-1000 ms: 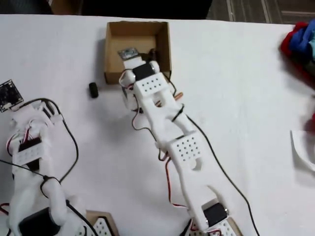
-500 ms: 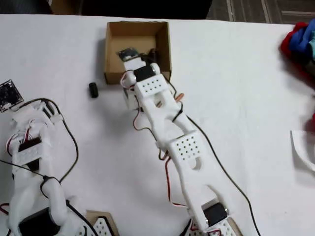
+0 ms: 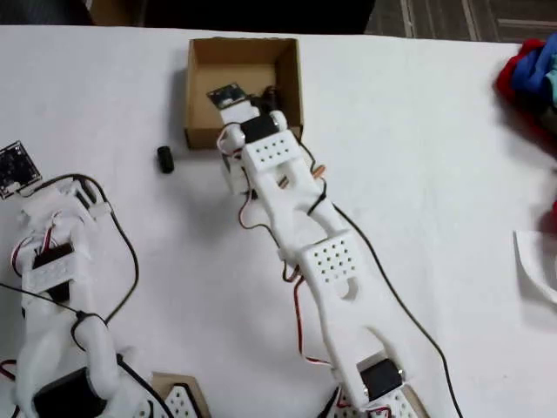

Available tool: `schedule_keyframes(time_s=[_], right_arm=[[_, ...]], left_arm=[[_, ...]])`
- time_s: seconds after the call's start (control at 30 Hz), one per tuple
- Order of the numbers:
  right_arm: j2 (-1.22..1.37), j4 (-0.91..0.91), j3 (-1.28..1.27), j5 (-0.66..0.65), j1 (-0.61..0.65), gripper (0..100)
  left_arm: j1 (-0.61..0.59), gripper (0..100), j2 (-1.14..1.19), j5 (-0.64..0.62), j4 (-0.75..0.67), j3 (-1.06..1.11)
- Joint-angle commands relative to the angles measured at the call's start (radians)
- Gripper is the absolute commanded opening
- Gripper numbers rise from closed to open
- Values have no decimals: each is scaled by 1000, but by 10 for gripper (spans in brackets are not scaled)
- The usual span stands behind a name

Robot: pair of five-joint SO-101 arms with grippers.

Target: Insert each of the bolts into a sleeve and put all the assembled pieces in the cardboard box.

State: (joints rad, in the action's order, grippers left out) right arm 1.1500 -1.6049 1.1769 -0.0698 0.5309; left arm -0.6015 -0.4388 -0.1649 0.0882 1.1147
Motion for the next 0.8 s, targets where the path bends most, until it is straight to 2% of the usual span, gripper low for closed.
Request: schedule_keyframes(time_s=[0.0,0.17,0.37,0.57,0.7,0.77], right_arm=[[-2,-44,9,-6,-4,19],[-28,-51,34,-8,-2,20],[-166,-165,189,-25,-30,20],[-371,-163,196,-49,-130,20],[-493,-163,103,-51,-219,20],[-567,-163,43,-51,-269,20]], left_arm=[[-9,188,-2,5,-8,-42],[-8,188,-2,5,-6,-44],[5,188,0,6,20,-48],[178,188,8,11,325,-188],[350,188,9,110,511,-289],[422,188,9,120,597,-343]])
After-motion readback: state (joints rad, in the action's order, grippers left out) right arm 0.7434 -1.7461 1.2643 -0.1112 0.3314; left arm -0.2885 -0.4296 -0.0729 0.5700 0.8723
